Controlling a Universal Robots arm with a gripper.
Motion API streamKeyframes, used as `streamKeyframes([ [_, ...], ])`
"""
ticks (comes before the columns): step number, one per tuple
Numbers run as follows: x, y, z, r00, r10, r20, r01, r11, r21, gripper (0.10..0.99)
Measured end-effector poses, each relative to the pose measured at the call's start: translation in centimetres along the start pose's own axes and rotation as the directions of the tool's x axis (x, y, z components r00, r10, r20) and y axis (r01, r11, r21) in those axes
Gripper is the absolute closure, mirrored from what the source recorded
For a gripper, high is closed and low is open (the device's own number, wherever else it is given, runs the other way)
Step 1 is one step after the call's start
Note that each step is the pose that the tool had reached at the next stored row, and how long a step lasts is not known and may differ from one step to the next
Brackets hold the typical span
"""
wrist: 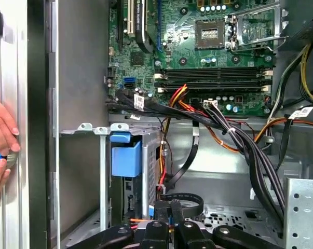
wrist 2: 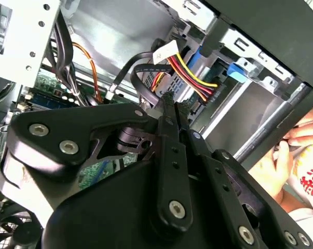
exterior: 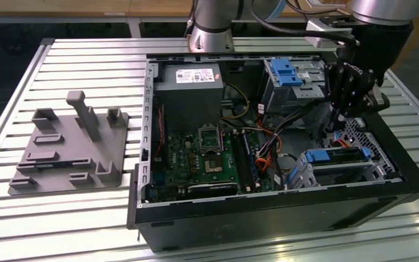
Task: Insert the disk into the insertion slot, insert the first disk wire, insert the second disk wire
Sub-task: 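Insert the second disk wire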
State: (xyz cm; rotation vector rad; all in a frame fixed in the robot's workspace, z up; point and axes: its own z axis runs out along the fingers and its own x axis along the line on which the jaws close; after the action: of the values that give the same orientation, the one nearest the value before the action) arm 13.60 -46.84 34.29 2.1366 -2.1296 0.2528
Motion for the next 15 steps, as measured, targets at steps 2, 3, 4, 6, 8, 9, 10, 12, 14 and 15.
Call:
streamKeyframes([
  [2,0.48,0.0,-0.11,1.0,0.0,0.0009,0.0,1.0,0.0,0.941],
  [3,0.74,-0.01,-0.14,1.0,0.0,0.001,0.0,1.0,0.0,0.941],
  [4,0.99,-0.01,-0.16,1.0,0.0,0.0012,0.0,1.0,0.0,0.941],
  [6,1.46,-0.01,-0.12,1.0,0.0,0.0019,0.0,1.0,0.0,0.941],
  [8,1.94,0.0,-0.02,1.0,0.0,0.0032,0.0,1.0,0.0,0.941],
  [9,2.18,0.0,0.03,1.0,0.0,0.0041,0.0,1.0,0.0,0.941],
  [10,2.41,0.01,0.08,1.0,0.0,0.0051,0.0,1.0,0.0,0.941],
  [12,2.85,0.02,0.16,1.0,0.0,0.0071,0.0,1.0,0.0,0.941],
  [14,3.09,0.03,0.21,0.9998,0.001,0.0188,-0.001,1.0,0.0,0.941],
  [15,3.14,0.04,0.22,0.9995,0.001,0.0326,-0.001,1.0,0.0,0.941],
])
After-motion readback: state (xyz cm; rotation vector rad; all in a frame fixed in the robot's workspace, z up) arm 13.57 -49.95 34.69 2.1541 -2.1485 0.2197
